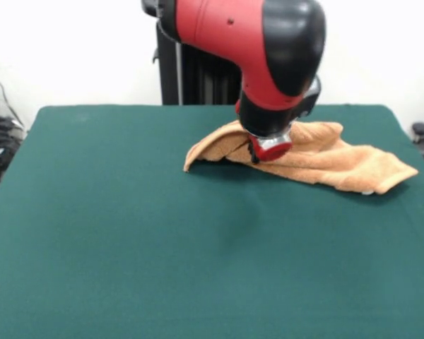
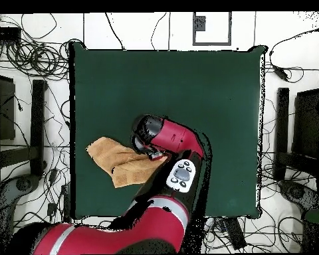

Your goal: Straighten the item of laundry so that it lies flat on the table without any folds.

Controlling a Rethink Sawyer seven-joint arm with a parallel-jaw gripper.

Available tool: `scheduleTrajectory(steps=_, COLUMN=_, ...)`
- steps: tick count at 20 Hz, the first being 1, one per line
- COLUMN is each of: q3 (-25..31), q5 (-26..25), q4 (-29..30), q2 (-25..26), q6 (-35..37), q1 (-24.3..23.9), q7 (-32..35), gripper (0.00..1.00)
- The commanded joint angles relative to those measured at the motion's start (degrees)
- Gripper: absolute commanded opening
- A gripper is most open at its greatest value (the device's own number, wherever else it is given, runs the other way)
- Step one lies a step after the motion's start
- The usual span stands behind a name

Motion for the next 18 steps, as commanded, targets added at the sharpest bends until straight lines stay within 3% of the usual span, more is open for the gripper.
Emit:
scheduleTrajectory(steps=1, q3=9.29, q5=4.87, q4=6.21, q2=0.3, q6=3.08, q1=-1.75, q7=8.72, gripper=0.0)
scheduleTrajectory(steps=12, q3=9.02, q5=5.91, q4=7.24, q2=-2.97, q6=5.36, q1=0.1, q7=11.06, gripper=0.0)
scheduleTrajectory(steps=18, q3=6.69, q5=4.23, q4=5.03, q2=-1.99, q6=2.56, q1=2.32, q7=12.25, gripper=0.0)
